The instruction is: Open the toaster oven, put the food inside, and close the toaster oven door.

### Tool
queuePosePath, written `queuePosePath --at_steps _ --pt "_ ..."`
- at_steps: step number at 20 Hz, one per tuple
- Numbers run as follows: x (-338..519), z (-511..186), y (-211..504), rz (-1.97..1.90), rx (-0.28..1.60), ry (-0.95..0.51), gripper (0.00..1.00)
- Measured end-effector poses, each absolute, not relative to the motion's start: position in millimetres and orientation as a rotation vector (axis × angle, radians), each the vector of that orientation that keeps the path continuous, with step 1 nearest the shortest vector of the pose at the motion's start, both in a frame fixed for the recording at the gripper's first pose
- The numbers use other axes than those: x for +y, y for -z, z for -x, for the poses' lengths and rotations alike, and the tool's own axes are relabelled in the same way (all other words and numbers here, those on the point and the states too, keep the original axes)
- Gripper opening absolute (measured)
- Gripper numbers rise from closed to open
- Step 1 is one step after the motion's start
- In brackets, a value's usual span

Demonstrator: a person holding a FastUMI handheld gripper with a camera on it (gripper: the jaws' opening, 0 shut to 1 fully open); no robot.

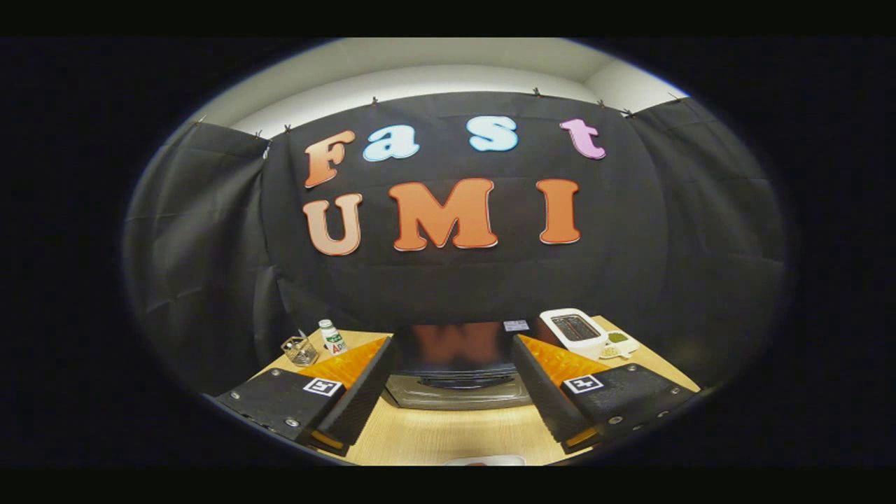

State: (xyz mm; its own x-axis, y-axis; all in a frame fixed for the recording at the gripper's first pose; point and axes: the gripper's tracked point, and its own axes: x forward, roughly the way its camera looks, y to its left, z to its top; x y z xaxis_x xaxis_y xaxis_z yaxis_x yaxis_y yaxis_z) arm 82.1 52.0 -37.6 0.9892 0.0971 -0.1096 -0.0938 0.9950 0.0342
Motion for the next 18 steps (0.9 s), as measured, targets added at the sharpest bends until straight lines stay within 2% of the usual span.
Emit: queuePosePath --at_steps 10,18 --pt "78 -155 112 0.040 0.297 -0.151 0.99" --pt "64 -188 178 0.065 0.460 -0.112 0.99"
